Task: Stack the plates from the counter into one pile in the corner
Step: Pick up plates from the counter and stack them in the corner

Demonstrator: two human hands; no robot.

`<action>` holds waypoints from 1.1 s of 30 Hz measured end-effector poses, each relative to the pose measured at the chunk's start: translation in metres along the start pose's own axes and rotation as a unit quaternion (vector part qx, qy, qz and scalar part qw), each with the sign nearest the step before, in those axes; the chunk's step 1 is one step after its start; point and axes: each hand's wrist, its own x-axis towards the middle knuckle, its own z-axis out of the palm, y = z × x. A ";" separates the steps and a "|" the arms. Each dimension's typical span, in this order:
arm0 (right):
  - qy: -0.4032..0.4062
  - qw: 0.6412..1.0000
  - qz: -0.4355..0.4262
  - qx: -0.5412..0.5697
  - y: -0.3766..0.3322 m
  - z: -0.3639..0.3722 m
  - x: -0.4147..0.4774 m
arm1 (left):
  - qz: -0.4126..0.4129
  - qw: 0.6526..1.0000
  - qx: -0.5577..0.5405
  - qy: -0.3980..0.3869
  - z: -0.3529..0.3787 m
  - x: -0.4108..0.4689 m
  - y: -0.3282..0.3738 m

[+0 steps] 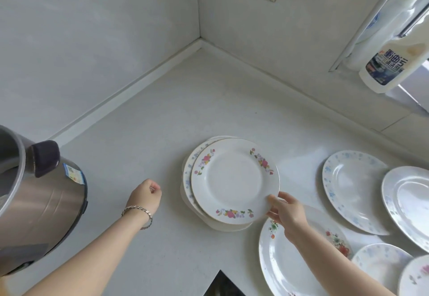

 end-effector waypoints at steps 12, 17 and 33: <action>0.080 0.982 -0.013 -0.172 0.006 0.018 0.009 | -0.006 1.000 0.005 -0.002 0.003 -0.002 -0.002; 0.095 0.865 -0.226 -0.437 0.010 0.024 -0.008 | -0.006 1.000 0.006 -0.007 0.006 -0.006 -0.003; -0.083 0.609 -0.426 -0.664 0.034 0.090 -0.016 | 0.008 1.000 0.005 -0.017 0.005 -0.010 -0.010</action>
